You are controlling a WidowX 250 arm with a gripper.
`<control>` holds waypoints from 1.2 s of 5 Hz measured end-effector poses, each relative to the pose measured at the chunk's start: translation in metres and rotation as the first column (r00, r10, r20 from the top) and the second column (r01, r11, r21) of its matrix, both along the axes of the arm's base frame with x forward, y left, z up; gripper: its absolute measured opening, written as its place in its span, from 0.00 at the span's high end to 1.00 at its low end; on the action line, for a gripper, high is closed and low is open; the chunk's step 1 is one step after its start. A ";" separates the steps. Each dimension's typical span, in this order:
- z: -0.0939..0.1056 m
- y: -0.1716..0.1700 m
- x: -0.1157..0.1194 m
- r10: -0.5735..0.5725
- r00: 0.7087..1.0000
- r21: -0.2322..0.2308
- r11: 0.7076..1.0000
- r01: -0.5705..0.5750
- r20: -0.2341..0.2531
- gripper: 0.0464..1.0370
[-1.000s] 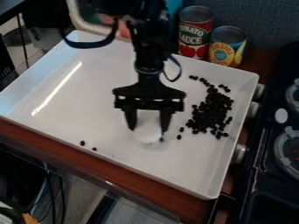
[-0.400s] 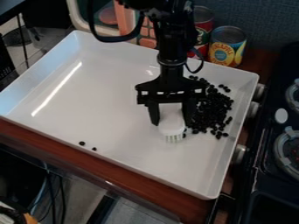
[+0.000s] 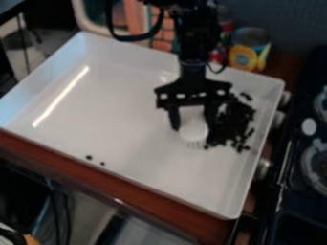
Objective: Sweep into pile
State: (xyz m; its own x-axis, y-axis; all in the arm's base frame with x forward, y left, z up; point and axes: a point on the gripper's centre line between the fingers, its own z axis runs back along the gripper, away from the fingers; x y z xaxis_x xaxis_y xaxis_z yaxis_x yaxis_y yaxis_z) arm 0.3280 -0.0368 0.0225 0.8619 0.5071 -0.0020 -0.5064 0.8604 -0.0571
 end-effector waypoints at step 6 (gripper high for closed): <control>0.004 -0.002 0.011 0.001 0.999 0.012 1.000 -0.001 0.037 0.30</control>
State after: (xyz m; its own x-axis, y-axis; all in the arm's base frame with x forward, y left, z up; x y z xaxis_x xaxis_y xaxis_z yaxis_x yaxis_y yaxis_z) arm 0.3389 -0.0390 0.0267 0.8608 0.5076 0.0360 -0.5048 0.8607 -0.0657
